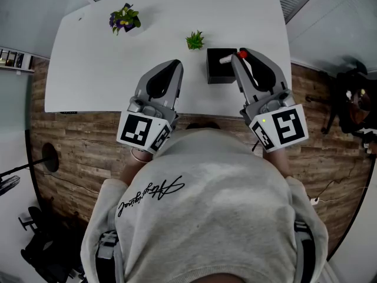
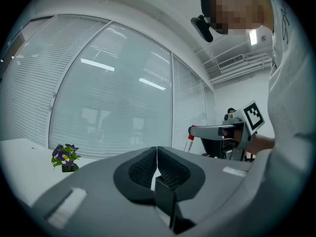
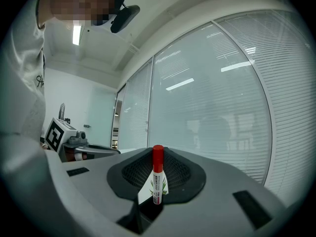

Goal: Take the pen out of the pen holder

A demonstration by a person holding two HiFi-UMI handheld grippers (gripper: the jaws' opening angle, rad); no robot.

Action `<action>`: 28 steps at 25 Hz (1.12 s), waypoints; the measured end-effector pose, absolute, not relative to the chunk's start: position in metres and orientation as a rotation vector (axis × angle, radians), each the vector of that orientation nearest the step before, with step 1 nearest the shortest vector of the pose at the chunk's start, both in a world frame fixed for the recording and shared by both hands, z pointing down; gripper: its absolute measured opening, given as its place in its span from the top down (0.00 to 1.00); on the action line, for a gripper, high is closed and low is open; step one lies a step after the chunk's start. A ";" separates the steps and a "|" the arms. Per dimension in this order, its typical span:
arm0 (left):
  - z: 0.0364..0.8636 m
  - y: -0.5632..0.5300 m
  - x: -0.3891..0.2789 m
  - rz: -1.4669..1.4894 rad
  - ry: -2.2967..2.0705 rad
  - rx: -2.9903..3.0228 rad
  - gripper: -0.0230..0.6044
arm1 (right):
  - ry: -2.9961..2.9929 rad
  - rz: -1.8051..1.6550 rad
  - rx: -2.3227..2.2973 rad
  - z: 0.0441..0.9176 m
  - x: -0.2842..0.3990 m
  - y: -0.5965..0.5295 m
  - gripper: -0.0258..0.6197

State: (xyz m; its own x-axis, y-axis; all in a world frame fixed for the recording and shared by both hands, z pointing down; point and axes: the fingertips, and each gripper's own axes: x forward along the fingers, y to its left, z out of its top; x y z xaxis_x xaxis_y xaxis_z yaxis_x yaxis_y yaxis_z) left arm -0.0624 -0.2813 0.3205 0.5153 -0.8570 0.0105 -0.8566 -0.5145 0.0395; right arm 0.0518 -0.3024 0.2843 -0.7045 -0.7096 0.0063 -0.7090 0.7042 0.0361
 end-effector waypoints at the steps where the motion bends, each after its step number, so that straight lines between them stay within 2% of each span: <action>1: 0.321 -0.281 -0.063 -0.014 -1.530 2.699 0.96 | -2.882 -0.049 1.199 0.284 0.052 -0.302 0.86; 28: 0.322 -0.281 -0.060 0.007 -1.515 2.716 0.96 | -2.886 -0.092 1.180 0.279 0.050 -0.300 0.87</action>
State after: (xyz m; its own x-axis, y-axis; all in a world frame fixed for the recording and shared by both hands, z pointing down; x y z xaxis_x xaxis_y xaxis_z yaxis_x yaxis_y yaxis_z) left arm -0.0595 -0.2809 0.3219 0.5256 -0.8505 0.0198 -0.8507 -0.5251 0.0259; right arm 0.0501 -0.3001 0.2788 -0.7134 -0.7008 -0.0017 -0.6995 0.7119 0.0627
